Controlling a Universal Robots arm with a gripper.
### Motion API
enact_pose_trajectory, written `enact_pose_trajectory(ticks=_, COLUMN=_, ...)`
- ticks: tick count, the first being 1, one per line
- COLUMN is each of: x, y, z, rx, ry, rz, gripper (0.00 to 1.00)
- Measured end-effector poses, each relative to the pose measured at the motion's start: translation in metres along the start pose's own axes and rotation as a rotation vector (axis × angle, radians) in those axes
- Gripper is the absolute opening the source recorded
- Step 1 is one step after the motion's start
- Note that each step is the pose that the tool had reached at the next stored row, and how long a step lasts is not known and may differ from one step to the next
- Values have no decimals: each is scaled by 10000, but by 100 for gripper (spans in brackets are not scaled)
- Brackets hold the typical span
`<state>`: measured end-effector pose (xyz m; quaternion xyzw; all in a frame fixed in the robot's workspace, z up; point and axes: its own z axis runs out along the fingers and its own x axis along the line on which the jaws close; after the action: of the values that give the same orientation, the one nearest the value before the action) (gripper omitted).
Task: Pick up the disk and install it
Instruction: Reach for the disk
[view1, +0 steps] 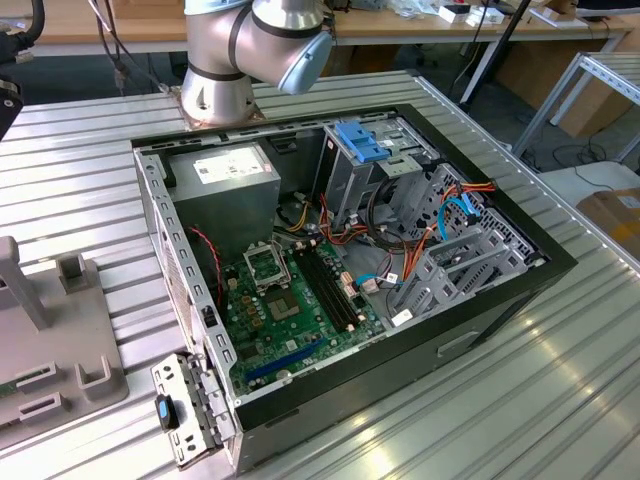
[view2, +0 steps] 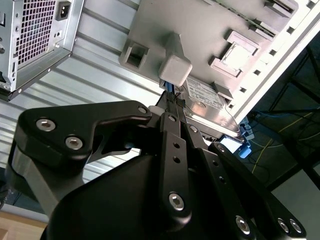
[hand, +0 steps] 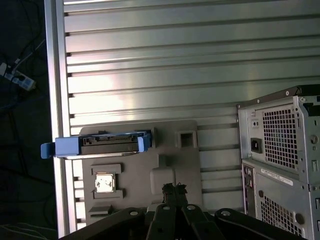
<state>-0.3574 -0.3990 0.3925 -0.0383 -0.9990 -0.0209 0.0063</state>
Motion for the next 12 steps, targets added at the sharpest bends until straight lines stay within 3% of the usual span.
enact_pose_trajectory(ticks=7, x=7, y=-1, z=0, rx=1, ry=0, rz=2, gripper=11)
enact_pose_trajectory(ticks=11, x=94, y=-7, z=1, rx=1, ry=1, rz=0, gripper=11)
enact_pose_trajectory(ticks=12, x=142, y=-11, z=2, rx=0, ry=0, rz=1, gripper=11)
